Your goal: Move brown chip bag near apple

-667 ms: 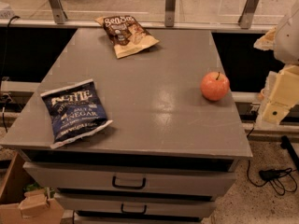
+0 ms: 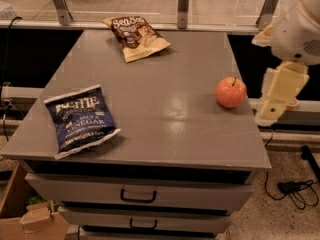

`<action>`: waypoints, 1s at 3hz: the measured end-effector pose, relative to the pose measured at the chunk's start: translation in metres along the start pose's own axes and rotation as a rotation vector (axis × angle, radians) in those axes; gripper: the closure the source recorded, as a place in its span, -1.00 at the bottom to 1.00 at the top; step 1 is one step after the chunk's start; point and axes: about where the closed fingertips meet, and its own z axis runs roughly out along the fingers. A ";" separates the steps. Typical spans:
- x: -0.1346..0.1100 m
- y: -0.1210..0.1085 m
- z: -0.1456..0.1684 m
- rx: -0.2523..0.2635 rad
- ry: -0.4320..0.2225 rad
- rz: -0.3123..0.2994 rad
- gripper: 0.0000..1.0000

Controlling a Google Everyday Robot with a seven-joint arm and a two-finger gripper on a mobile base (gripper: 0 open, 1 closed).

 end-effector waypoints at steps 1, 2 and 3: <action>-0.058 -0.044 0.017 0.036 -0.086 -0.089 -1.00; -0.134 -0.076 0.024 0.078 -0.181 -0.142 -1.00; -0.134 -0.076 0.024 0.078 -0.180 -0.142 -1.00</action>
Offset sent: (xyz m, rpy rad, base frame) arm 0.1577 0.1934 0.0517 0.2128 -0.2115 0.1831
